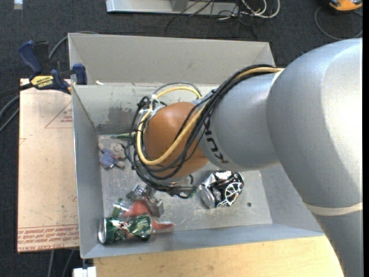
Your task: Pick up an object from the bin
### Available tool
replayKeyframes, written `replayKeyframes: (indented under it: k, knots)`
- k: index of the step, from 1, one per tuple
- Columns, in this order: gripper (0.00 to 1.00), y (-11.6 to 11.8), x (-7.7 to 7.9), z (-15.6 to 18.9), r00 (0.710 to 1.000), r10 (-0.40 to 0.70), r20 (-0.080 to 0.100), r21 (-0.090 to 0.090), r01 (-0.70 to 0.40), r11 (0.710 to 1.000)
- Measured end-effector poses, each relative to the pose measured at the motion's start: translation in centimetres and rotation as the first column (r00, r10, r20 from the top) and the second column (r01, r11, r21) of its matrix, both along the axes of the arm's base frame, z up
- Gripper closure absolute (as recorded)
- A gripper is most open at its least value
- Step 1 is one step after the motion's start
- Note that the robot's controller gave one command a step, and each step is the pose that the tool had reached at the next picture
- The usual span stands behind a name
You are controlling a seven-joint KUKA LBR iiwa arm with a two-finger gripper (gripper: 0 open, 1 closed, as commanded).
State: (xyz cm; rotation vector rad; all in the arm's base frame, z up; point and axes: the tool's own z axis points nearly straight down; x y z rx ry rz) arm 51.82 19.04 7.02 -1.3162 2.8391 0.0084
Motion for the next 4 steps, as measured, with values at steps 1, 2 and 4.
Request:
replayKeyframes:
  k: [1, 2, 4]
  knots:
    - [1.00, 0.0, -0.1, 0.0, 1.000, 0.002, 0.000, -0.001, -0.002, 1.000]
    - [1.00, 0.2, -0.3, 0.2, 1.000, 0.000, 0.000, -0.001, 0.000, 1.000]
    - [1.00, -2.6, -0.8, 0.0, 0.999, 0.050, 0.001, 0.001, -0.050, 0.999]
